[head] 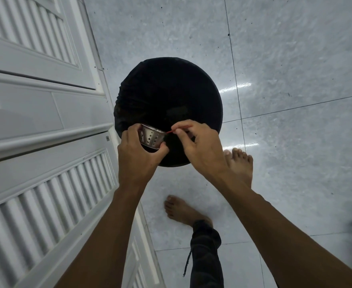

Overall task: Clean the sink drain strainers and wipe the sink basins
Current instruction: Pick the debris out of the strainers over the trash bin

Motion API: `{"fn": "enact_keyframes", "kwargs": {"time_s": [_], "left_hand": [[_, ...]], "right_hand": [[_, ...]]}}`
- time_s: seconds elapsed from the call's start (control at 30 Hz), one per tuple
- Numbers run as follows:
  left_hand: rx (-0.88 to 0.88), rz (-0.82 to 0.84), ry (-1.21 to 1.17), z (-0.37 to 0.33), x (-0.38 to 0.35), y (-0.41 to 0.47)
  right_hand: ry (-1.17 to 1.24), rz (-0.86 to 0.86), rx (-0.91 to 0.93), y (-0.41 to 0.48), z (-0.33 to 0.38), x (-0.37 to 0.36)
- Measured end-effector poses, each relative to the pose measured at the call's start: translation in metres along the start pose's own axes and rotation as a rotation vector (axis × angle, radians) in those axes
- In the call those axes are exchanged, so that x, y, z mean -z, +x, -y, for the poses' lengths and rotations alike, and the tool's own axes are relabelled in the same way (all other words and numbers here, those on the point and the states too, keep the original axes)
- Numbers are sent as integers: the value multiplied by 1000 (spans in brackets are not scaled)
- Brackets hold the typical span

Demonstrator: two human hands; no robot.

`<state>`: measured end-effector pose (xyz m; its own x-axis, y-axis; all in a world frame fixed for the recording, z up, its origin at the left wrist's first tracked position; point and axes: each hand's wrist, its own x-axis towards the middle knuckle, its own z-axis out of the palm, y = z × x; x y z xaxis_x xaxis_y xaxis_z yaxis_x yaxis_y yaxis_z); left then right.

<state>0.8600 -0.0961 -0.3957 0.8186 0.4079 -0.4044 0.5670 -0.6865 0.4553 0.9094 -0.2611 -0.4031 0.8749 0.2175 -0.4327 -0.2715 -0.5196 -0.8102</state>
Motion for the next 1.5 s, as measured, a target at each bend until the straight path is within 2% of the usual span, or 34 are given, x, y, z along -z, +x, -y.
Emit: {"fn": "enact_keyframes", "kwargs": {"time_s": [0.13,0.3,0.47,0.6,0.8,0.97,1.13,1.3,1.5], "left_hand": [[90,-10,-132,-1,-2,-5],[229,13,-364,0,-2,-12],[151,-40,-407,-22,25,-30],[72,-127,-469,-64,76,-44],[-10,-384,-595,-139,193,-63],[-85,-609,-633,-182,302,-83],[-67,-830,-673,-183,396,-131],[30,-1000,-720,-138,449,-203],[243,-1239,-635,-40,461,-309]], "right_hand": [[16,-167,-54,7,-7,6],[-11,-163,-64,1,-8,12],[21,-215,-71,-11,20,39],[82,-243,-67,-22,76,76],[172,-249,102,-42,220,132],[232,-188,328,-68,346,149],[308,-94,520,-108,442,135],[404,72,632,-161,495,91],[367,369,743,-242,510,2]]}}
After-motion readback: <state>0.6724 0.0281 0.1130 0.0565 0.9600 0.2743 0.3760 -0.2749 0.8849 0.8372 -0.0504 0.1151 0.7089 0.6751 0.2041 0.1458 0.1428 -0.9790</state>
